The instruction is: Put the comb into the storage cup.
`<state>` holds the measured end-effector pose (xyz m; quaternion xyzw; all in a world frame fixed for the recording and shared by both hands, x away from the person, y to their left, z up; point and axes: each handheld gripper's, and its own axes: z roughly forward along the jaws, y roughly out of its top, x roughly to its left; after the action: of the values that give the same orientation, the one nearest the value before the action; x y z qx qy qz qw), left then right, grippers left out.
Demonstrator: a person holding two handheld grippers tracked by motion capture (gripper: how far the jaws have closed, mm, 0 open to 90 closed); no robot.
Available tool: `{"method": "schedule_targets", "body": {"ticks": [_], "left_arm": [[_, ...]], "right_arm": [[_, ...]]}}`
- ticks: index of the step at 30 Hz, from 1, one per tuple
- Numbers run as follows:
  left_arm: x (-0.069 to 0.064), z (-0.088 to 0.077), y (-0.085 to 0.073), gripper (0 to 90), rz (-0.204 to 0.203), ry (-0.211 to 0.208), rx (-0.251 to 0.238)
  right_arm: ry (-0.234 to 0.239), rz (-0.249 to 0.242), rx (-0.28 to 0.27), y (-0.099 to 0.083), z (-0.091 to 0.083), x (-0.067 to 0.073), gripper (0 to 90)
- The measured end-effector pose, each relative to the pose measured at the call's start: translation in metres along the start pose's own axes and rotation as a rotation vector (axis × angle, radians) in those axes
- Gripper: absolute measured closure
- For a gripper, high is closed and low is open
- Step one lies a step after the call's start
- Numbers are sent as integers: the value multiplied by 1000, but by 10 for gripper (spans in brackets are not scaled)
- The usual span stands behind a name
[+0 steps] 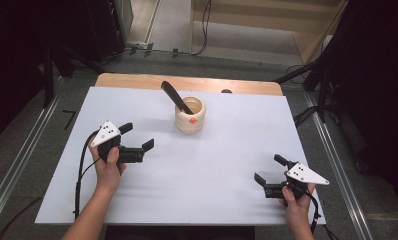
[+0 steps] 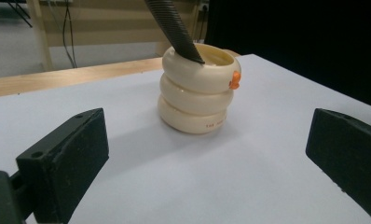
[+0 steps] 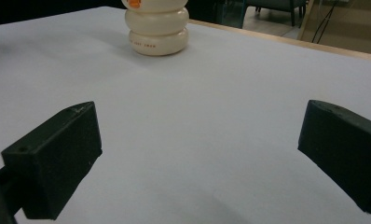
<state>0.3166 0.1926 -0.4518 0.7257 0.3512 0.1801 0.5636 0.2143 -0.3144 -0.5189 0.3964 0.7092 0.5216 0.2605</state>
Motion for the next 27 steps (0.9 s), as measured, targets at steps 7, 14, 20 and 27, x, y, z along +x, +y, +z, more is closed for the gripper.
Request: {"method": "schedule_targets", "body": {"ticks": [7, 14, 20, 27], "left_arm": [[-1, -12, -8, 0, -2, 6, -2], [2, -22, -18, 0, -1, 16, 2], [4, -32, -23, 0, 2, 29, 9], [8, -44, -30, 0, 1, 41, 8]], "right_arm": [[-2, 0, 2, 0, 0, 0, 0], [0, 1, 5, 0, 0, 1, 0], [-2, -1, 5, 0, 0, 1, 0], [-4, -1, 7, 0, 1, 1, 0]]}}
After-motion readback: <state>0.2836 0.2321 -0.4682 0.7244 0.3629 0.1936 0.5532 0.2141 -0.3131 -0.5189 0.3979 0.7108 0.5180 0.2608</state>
